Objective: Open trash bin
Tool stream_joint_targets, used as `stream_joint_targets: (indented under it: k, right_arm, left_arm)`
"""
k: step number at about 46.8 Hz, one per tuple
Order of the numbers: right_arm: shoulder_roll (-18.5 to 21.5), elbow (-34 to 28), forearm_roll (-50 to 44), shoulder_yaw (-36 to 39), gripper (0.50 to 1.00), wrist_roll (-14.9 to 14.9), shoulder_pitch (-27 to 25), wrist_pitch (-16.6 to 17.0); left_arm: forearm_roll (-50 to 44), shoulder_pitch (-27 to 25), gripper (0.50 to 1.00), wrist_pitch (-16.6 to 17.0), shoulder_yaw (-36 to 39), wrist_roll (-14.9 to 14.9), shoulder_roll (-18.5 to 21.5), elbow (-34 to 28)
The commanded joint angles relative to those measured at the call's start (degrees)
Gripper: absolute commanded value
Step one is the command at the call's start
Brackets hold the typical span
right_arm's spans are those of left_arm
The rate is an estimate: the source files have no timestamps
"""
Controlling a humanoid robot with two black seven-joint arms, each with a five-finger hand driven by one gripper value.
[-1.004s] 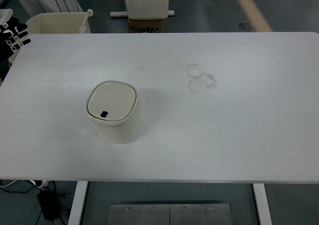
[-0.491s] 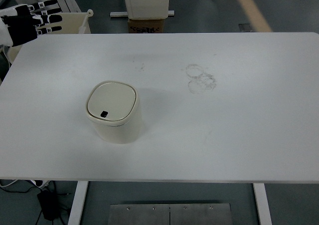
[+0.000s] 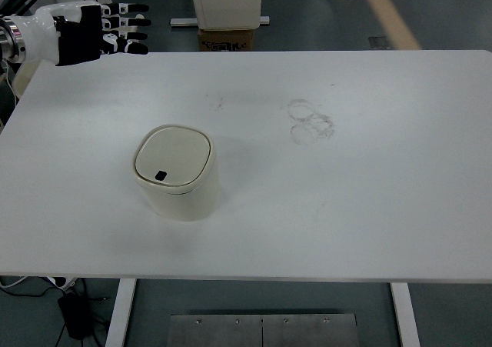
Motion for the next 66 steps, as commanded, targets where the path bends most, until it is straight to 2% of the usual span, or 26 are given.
stream_joint_targets:
  k: [1,19,38,56,61,66]
  right_arm:
    - [0.0,0.0,0.0,0.0,0.991,0.0,0.0,0.0]
    - [0.0,0.0,0.0,0.0,0.991,0.0,0.3,0.0]
    - [0.0,0.0,0.0,0.0,0.993,0.0,0.3,0.0]
    - [0.0,0.0,0.0,0.0,0.991,0.0,0.4,0.0]
    - [0.0,0.0,-0.1,0.0,0.991,0.0,0.4,0.0]
    - [0.0,0.0,-0.1,0.0,0.991,0.0,0.5,0.0]
  left_arm:
    - [1.1,-1.4,1.000,-0.7,1.5,0.1,-0.1,-0.9]
    - [7.7,-8.1,1.000,-2.6,12.2,0.8,-0.3,-9.1]
    - [8.1,-17.2,1.000,-5.1,21.1,1.0,-0.1,-17.3]
    - [8.2,-26.0,1.000,-9.3,29.7,1.8,0.0,-20.8]
    - [8.3,-28.6,1.000,-11.6,33.0,2.6,-0.2,-21.3]
    - [8.4,-29.0,1.000,-14.1,33.9,2.8,-0.1,-21.3]
